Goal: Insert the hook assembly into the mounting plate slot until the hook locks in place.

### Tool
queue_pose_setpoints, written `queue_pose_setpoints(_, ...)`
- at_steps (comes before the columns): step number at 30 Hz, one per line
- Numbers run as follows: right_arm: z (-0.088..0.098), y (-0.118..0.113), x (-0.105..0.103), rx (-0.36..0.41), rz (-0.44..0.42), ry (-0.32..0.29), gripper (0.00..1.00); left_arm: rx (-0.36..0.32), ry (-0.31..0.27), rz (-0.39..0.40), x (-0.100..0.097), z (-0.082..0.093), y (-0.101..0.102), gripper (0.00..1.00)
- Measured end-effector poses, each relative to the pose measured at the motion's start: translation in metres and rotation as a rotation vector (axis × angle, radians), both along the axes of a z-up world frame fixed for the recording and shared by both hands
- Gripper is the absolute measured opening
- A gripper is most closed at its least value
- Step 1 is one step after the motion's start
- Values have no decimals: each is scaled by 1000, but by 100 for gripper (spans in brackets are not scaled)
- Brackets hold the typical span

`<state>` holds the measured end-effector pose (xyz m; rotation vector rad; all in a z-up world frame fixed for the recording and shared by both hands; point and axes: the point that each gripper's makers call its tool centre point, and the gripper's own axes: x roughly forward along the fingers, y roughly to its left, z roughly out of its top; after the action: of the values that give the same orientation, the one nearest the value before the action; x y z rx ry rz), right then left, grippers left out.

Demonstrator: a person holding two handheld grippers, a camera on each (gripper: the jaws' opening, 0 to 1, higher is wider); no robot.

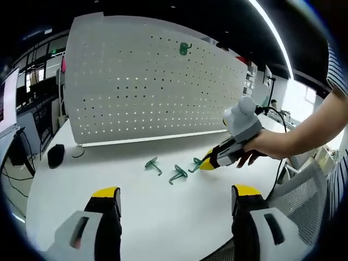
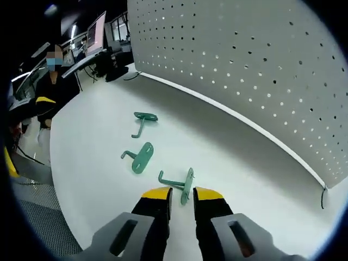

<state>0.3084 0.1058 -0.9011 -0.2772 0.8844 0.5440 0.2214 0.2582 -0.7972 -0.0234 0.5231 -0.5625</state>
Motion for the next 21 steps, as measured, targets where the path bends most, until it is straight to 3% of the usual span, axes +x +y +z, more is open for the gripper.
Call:
queue_pose_setpoints(10, -7, -3, 3, -35, 21, 41, 9, -5, 5, 9, 1, 0, 2, 85)
queue_pose_setpoints(21, -7, -4, 5, -57, 39, 44, 4, -7, 13, 9, 0, -1, 2, 84)
